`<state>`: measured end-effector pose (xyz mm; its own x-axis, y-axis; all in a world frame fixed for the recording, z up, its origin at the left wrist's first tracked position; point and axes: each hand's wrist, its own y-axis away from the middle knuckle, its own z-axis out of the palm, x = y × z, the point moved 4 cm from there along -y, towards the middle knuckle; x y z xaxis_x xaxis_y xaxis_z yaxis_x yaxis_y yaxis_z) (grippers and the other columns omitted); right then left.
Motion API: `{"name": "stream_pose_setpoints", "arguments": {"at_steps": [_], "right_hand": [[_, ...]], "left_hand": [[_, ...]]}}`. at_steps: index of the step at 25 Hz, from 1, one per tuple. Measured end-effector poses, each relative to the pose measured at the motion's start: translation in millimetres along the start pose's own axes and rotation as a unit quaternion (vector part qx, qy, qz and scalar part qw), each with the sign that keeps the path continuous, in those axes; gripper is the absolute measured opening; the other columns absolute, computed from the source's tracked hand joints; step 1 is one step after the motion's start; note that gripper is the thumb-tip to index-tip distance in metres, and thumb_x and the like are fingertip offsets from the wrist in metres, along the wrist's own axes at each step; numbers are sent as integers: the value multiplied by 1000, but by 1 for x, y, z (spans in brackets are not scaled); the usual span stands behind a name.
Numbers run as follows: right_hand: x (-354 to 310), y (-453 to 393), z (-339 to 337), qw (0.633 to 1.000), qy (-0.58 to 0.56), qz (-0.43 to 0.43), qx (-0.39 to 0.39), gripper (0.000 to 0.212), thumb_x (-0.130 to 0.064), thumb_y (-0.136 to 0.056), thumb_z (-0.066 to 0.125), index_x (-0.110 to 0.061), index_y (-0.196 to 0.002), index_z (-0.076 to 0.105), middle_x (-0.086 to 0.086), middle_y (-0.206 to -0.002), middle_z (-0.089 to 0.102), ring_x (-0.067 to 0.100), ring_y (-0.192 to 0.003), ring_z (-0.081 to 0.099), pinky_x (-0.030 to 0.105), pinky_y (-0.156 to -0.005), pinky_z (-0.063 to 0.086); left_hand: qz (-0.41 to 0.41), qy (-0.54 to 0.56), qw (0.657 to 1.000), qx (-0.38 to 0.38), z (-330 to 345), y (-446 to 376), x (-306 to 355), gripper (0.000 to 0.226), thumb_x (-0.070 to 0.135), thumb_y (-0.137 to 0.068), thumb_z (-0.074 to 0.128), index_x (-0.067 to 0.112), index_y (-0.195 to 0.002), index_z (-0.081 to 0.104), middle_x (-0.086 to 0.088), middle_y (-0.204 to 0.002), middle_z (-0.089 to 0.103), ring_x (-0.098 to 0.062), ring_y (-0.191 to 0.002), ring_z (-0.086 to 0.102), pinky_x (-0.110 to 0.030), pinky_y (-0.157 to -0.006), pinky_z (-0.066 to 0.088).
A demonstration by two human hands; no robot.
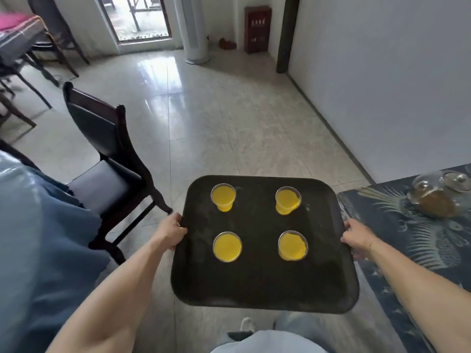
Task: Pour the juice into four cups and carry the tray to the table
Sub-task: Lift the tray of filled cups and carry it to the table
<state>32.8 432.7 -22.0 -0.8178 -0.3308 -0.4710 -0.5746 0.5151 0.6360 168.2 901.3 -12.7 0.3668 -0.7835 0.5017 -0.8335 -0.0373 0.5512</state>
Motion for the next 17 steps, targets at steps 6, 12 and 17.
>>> {"name": "stream_pose_setpoints", "arguments": {"at_steps": [6,12,17], "right_hand": [[-71,-35,39,994,64,-80,-31,15,-1,-85,56,-15,-92,54,21,-99,64,37,-91,64,47,-72,59],[-148,-54,75,981,117,-126,-93,18,4,-95,50,-13,-95,53,14,-95,62,32,-87,62,41,-62,58],[-207,-85,109,959,181,-159,-148,19,2,-93,49,-14,-101,56,17,-105,66,36,-100,66,55,-76,63]], "left_hand": [[-58,43,996,50,-33,11,-48,12,8,-91,57,18,-94,52,-7,-97,62,-17,-73,62,-24,-39,48],[-124,68,984,110,-48,19,-91,16,15,-91,58,17,-106,55,-9,-106,65,-20,-82,63,-26,-49,50],[-181,85,967,157,-50,25,-118,19,20,-91,58,17,-110,56,-9,-106,66,-26,-92,63,-38,-73,59]]}}
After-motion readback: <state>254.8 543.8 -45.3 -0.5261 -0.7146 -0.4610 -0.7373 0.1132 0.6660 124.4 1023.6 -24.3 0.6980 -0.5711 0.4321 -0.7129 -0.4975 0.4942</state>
